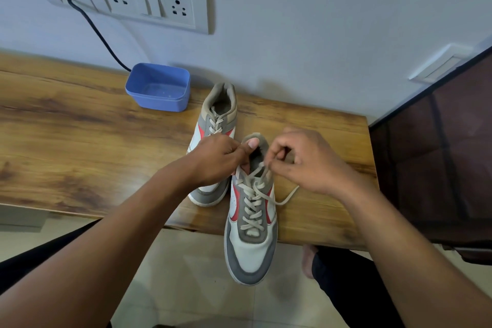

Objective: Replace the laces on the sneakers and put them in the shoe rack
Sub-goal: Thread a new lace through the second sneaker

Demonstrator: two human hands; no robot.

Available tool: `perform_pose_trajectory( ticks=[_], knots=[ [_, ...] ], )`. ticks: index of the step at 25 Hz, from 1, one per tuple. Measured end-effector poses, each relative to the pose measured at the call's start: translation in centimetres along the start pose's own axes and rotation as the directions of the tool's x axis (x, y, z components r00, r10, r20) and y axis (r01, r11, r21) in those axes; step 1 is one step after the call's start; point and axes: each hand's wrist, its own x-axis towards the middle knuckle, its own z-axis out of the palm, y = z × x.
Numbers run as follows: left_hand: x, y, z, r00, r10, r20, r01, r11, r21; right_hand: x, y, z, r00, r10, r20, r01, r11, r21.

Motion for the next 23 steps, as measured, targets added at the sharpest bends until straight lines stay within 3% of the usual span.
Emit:
perform_pose_trajectory(
  ticks=[2,6,9,13,15,18,20,23],
  knots=[
    [0.1,-0.1,-0.1,1.000,0.003,0.010,-0.003,1.000,-0.004,0.3,1.0,-1.3,0.988,0.069,-0.135,-0.075,0.996,-0.040],
    [-0.3,0.2,-0.2,1.000,-0.009,0.026,0.009,1.000,0.002,0.1,1.2,-0.8,0.996,0.046,-0.072,-0.051,0.996,-0.067],
    [-0.2,0.4,-0.1,0.999,-0.032,0.026,0.031,0.999,0.032,0.5,1.3,-1.2,0.976,0.056,-0.211,-0.069,0.996,-0.055],
    [-0.8,0.4,-0.3,1.000,0.013,-0.002,-0.013,0.996,0.084,0.3,1.1,0.2,0.996,0.081,-0.021,-0.083,0.992,-0.092],
    [-1.5,0.6,-0.6,0.993,0.023,-0.115,-0.013,0.996,0.091,0.6,0.7,0.4,0.999,0.050,-0.022,-0.051,0.997,-0.061],
    [-3.5,1.4,-0.7,0.979,-0.056,-0.196,0.051,0.998,-0.030,0.7,0.0,-0.2,1.000,0.025,0.011,-0.025,0.999,0.024],
    [-4.9,1.9,0.1,0.978,-0.119,-0.171,0.102,0.989,-0.104,0.5,-0.8,0.6,0.995,-0.001,0.096,0.000,1.000,0.007],
    [-5.4,2.0,1.5,0.956,-0.140,-0.259,0.120,0.988,-0.094,0.5,-1.6,2.0,0.986,0.000,0.167,0.009,0.999,-0.053]
  ],
)
